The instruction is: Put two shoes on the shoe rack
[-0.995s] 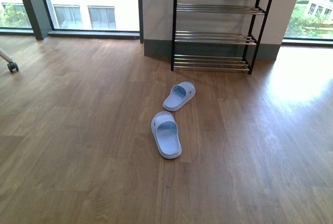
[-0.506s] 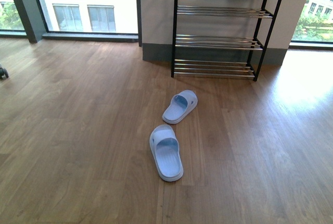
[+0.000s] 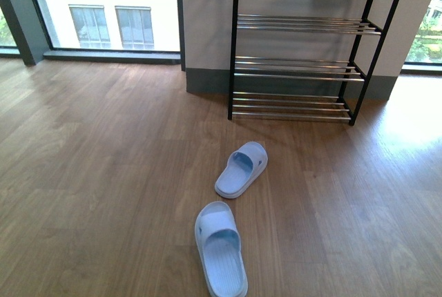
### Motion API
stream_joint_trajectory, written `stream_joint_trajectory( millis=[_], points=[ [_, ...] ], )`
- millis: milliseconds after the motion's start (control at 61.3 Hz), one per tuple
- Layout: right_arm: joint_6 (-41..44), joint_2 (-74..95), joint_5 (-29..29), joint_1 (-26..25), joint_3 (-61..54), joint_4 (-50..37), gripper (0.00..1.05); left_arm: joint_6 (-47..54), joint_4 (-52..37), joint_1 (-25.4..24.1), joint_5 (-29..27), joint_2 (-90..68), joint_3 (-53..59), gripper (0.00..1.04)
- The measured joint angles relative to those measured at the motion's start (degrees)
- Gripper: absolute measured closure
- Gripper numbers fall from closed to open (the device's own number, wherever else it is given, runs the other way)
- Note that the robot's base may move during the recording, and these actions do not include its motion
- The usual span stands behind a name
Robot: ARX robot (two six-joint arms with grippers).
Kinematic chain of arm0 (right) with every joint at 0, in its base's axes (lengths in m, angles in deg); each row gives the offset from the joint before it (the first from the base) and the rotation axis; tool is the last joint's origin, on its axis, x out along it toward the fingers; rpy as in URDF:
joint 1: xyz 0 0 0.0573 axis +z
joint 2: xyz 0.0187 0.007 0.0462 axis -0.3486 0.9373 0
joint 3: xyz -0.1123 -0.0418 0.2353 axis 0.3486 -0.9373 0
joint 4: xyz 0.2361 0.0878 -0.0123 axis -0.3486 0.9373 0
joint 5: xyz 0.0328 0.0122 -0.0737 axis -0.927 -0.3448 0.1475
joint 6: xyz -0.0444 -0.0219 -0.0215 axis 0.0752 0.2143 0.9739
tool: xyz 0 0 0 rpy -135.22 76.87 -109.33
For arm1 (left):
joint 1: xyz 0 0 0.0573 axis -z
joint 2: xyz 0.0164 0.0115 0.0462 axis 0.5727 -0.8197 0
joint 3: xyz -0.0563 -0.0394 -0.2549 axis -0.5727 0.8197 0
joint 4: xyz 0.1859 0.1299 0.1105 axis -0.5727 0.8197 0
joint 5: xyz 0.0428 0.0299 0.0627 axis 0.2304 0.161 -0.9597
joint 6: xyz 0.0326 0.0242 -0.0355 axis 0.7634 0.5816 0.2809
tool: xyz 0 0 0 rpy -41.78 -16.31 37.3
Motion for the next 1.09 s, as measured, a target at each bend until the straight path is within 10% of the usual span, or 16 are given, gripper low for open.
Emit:
stream_joint_trajectory(
  millis=[685, 848, 1093],
  points=[
    [0.0, 0.0, 0.0, 0.0, 0.0, 0.0, 0.09, -4.2, 4.6, 1.0, -3.0, -1.7, -1.5, 0.09],
    [0.0, 0.0, 0.0, 0.0, 0.0, 0.0, 0.09, -29.1, -5.4, 10.7, -5.3, -28.8, -5.3, 0.09],
    [0.0, 0.0, 0.0, 0.0, 0.0, 0.0, 0.09, -33.7, -17.5, 20.3, -1.2, -78.2, -22.8, 0.09]
  ],
)
